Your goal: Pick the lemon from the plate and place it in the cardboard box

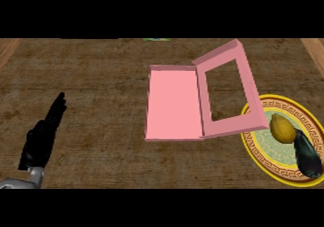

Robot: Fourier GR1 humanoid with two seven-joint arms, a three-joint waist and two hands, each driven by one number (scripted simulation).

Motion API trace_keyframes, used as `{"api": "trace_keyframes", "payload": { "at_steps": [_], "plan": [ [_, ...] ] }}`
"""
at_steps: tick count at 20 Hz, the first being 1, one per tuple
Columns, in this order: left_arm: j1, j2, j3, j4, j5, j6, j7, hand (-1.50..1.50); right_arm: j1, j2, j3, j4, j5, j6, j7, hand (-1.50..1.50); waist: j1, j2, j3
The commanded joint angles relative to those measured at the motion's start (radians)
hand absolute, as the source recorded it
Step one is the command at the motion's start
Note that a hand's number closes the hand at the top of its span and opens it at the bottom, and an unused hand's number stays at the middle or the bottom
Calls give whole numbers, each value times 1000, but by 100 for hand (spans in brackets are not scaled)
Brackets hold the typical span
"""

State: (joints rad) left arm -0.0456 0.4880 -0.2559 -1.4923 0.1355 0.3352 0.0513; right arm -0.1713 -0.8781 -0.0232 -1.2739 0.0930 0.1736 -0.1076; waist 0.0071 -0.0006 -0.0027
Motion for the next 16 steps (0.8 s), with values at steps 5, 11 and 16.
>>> {"api": "trace_keyframes", "payload": {
  "at_steps": [5, 11, 16],
  "plan": [
    [-46, -38, 23, 49, -24, 0, 26, 0, -29, -52, 114, -139, 30, 234, 249, -150, -12, 0, 2],
    [51, -37, 27, -88, -58, -16, 61, 0, -27, 71, 146, -234, 123, 198, 462, -150, -3, -1, 3],
    [30, -95, 64, 48, -90, -65, -31, 0, -42, 174, 154, -188, 229, 188, 477, -150, -4, 1, 3]
  ]
}}
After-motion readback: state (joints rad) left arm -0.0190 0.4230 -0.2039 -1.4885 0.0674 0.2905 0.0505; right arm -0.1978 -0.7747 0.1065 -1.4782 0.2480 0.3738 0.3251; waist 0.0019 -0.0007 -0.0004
